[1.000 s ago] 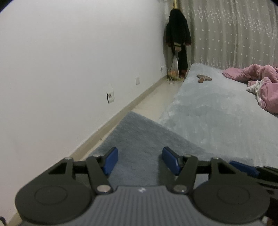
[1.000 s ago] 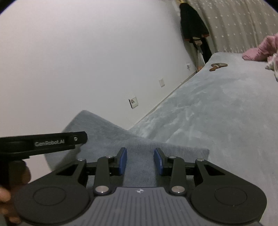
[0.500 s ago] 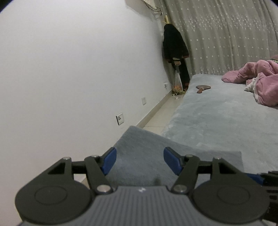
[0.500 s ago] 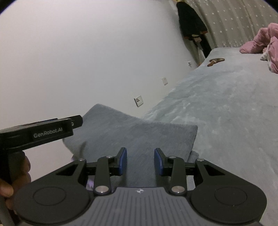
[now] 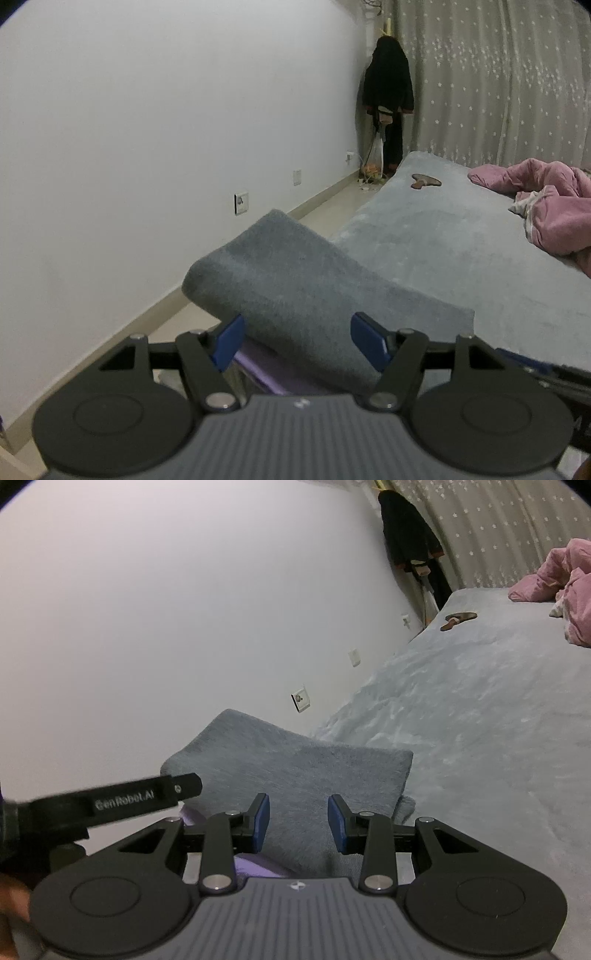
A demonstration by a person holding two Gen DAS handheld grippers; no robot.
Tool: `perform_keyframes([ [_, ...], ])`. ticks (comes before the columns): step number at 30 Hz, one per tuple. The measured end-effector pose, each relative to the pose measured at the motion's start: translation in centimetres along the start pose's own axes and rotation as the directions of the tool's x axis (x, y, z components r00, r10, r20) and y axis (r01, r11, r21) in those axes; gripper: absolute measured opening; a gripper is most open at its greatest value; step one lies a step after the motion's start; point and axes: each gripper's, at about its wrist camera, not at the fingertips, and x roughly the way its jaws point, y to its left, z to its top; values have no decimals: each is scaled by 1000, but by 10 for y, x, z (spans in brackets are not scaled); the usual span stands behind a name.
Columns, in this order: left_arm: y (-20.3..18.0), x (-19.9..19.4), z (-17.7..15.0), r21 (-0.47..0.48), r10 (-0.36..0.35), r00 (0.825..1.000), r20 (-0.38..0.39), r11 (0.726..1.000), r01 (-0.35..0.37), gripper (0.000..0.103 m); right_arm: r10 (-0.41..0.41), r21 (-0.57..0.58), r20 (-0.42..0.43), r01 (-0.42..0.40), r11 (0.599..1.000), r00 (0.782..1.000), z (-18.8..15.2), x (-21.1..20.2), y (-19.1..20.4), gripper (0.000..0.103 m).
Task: Fold clothes
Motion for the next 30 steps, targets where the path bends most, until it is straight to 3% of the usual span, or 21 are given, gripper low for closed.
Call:
perform_keyframes([
  [7, 4, -15, -9, -25, -21, 999, 34, 999, 22, 70, 4, 16, -14, -4, 1000, 1000, -7, -9, 2, 35],
  [25, -15, -16, -12, 21, 69, 997, 18, 997, -70, 73, -53, 68, -51, 56, 996, 997, -23, -17, -12, 36],
  [30, -18, -15, -11, 29, 73, 997, 5, 997, -73, 74, -72, 74, -54, 75, 994, 996, -24, -17, -14, 44],
])
